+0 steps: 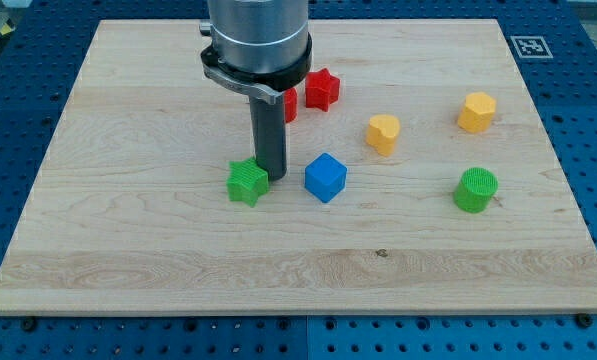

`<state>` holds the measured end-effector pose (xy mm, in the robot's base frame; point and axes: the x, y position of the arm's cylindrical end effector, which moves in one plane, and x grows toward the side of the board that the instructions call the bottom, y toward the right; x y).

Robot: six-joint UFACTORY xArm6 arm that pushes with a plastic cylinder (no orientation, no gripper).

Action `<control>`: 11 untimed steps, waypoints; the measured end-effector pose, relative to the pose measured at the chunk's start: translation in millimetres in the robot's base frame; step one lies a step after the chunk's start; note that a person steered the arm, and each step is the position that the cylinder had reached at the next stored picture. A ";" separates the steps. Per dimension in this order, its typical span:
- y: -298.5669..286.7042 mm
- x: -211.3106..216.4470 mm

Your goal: Push the green star towards the left side of the board

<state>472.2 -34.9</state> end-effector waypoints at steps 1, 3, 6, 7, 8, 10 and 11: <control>0.0 -32.5; -3.1 -106.1; -95.4 -111.7; -103.2 -92.7; -103.2 -38.9; -103.3 3.8; -84.1 3.8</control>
<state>476.0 -119.0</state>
